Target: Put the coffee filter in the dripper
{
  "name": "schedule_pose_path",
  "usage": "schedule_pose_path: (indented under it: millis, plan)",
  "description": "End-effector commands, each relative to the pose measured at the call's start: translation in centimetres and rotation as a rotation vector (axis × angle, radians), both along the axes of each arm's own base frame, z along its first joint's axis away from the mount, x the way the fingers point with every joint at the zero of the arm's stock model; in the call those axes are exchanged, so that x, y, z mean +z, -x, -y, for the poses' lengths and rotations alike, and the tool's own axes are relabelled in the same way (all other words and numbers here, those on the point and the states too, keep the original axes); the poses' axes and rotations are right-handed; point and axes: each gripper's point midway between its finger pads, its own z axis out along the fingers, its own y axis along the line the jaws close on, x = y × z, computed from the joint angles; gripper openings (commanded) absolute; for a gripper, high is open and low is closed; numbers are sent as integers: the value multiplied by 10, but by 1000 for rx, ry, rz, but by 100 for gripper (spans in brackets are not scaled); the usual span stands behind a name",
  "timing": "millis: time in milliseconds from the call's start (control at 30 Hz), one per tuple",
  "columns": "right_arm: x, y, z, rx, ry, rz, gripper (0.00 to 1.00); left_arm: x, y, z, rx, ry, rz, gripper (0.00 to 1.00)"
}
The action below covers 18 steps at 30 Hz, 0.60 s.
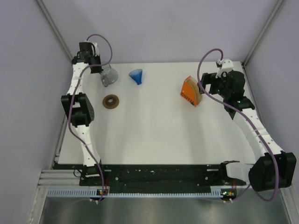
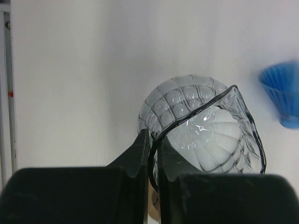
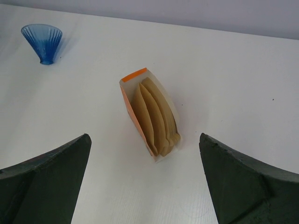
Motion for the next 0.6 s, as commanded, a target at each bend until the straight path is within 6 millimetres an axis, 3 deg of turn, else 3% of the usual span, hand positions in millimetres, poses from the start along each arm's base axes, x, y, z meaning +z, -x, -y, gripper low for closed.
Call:
schedule_pose_path:
  millis: [0,33,100,267,400,567]
  plan:
    - [39,-1,-2,14,1,105,99,154,51,88,-375,-9,261,0]
    - [37,-2,-4,20,2,101,99,154,68,124,-495,-15,250,0]
    - [35,-3,-6,34,-4,92,99,137,104,173,-700,-34,192,0]
    - [31,-2,-9,47,-9,82,99,90,173,254,-1053,-32,75,0]
    - [27,0,-5,31,7,72,99,52,206,293,-1220,-52,4,0]
    - [21,1,1,6,29,58,91,11,221,320,-1339,-123,-31,0]
